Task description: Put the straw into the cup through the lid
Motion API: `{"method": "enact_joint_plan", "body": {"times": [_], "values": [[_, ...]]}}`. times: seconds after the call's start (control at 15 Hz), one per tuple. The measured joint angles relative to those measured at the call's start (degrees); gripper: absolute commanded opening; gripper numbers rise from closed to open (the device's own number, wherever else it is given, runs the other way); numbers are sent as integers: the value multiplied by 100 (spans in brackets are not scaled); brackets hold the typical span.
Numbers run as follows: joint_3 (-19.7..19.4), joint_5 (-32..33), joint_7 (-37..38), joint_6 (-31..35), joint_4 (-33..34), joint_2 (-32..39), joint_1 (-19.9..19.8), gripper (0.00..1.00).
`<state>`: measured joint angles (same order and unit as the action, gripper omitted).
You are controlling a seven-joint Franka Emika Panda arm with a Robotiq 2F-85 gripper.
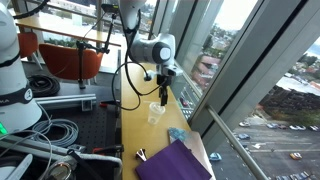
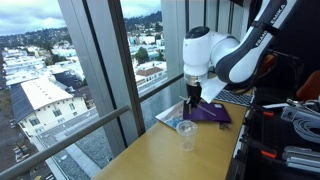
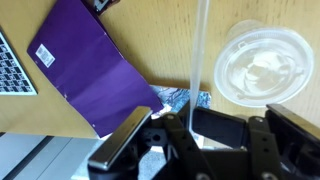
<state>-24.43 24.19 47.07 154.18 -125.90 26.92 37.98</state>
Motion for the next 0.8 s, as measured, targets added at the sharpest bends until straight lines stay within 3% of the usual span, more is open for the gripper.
{"method": "enact_joint_plan", "body": {"times": [0.33,0.6,0.8], "values": [[1458,-874,-735,-1335,48,-70,-1111,0],[2277,-1644,-1749,-2352,242,-358,-1813,0],[2656,-2357,-2715,-3223,584,-432,-2294,0]]}}
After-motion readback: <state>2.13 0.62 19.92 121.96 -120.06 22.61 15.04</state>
